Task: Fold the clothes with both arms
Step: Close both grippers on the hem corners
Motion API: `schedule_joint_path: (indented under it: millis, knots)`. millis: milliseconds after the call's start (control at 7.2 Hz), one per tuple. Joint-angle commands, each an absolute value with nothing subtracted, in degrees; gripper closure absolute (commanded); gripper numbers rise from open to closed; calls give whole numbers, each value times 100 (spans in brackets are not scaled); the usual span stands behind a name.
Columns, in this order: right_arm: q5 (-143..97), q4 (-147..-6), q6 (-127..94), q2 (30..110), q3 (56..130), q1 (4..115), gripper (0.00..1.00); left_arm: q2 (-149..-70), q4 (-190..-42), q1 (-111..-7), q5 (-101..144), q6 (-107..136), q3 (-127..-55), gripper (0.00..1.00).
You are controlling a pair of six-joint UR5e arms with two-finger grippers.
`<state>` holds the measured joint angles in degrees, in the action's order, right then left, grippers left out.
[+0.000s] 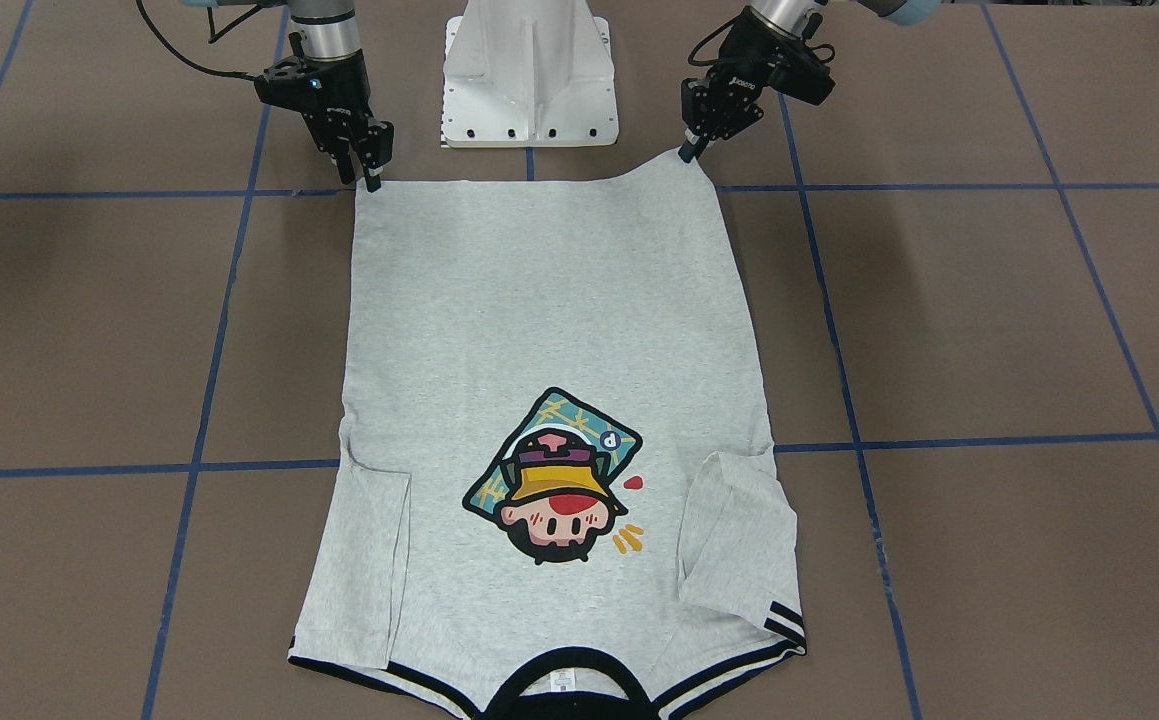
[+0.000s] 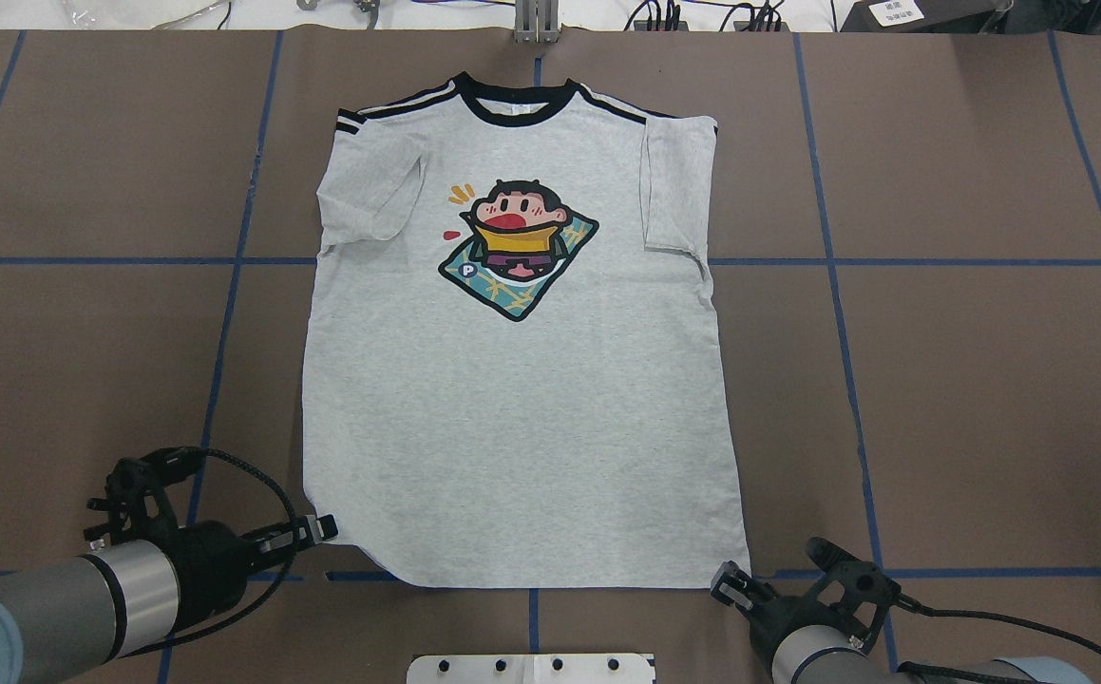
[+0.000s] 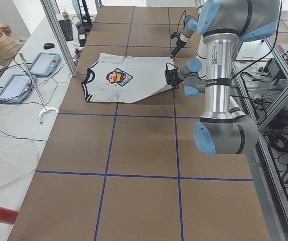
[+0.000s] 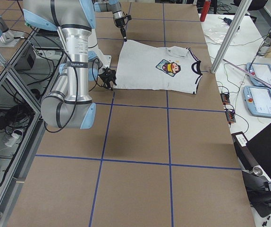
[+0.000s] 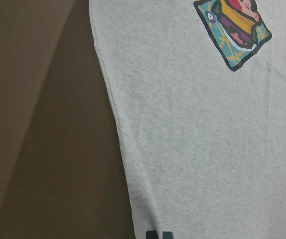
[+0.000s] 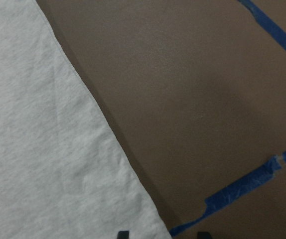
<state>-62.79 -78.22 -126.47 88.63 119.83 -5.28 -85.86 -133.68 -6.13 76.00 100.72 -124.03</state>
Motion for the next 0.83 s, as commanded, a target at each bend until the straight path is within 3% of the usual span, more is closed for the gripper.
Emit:
schedule_joint_path:
  millis: [0, 695]
  knots:
    - [-6284, -7840, -12665, 8694, 11971, -492, 100, -8587, -13368, -606, 7603, 10072, -12401, 100]
    - [-6337, -8206, -12630, 8613, 12372, -352, 100, -8596, -13368, -615, 7637, 10046, -12427, 100]
